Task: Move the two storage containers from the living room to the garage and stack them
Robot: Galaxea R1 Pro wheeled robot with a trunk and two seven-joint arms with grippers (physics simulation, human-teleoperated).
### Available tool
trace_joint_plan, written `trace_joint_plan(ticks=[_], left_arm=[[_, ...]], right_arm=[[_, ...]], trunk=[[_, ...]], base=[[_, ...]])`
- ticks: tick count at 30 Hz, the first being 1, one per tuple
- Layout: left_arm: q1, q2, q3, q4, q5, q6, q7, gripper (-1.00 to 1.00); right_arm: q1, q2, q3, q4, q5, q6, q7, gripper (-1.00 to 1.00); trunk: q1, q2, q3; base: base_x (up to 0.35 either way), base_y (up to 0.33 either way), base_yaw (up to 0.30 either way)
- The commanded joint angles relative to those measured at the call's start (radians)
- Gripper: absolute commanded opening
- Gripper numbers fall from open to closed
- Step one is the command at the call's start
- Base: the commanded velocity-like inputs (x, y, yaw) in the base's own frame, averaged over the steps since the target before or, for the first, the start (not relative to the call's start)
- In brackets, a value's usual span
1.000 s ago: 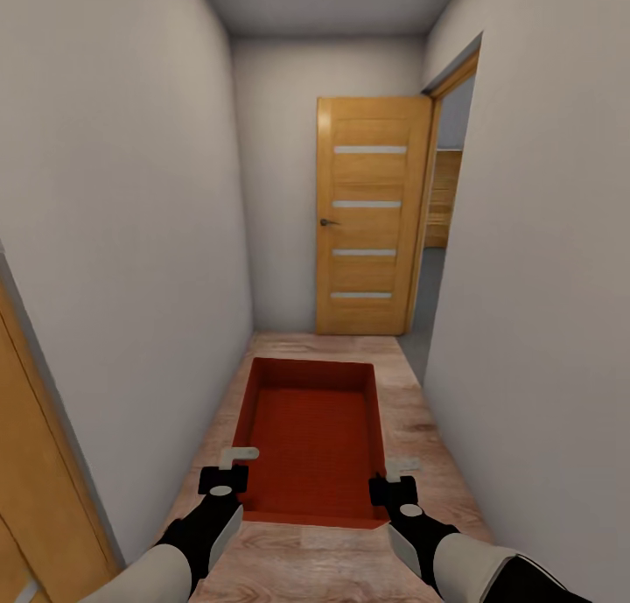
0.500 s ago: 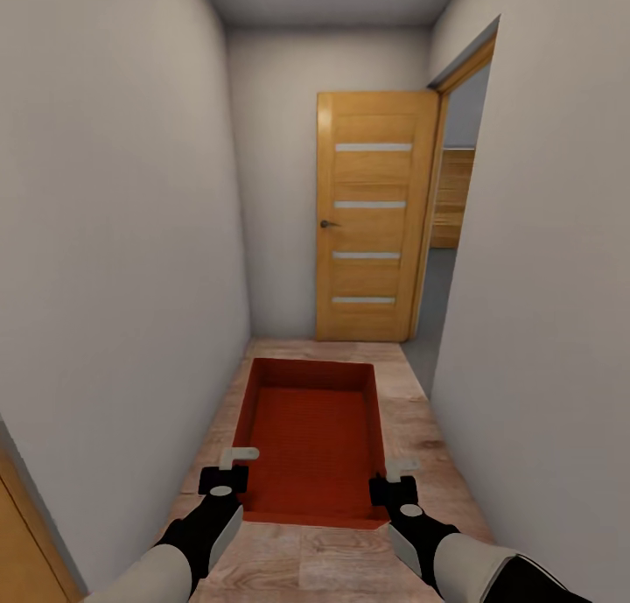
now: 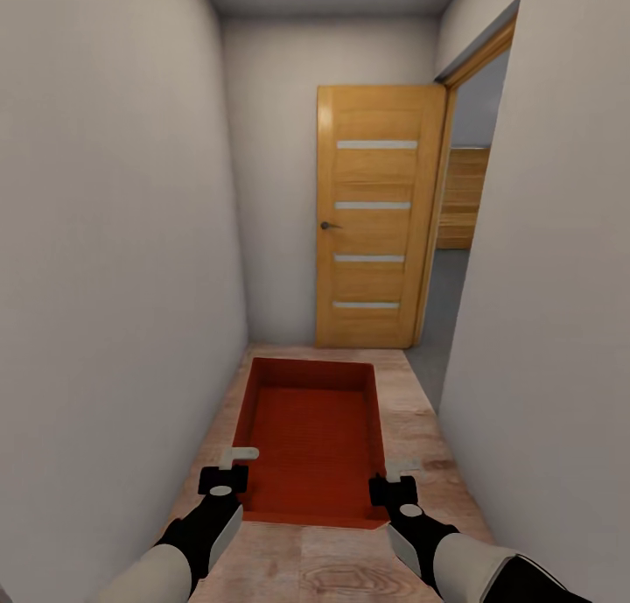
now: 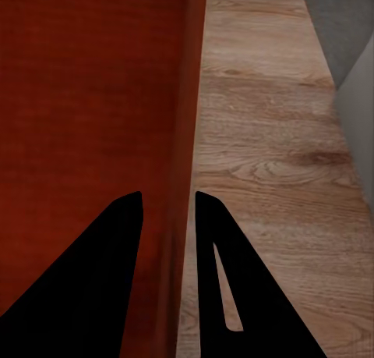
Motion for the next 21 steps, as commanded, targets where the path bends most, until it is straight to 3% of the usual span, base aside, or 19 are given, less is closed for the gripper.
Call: trace_joint_plan(ticks=[1,21], left_arm=[[-0.001,-0.008,0.015,-0.007,0.081,0.005,0.008,-1.0],[-0.001,-0.008,0.015,-0.007,0.081,0.005,0.008,-1.0]], right_arm=[[-0.001,0.0,0.002,0.002,-0.023,-0.007,-0.044,-1.0],[-0.001,0.002,0.001,0.002,-0.023,-0.011,-0.042,-1.0]], trunk=[[0.0,0.0,-0.001],[0.0,0.0,-0.001]], base=[[0.322,0.0,0.0],[0.321,0.0,0.0]])
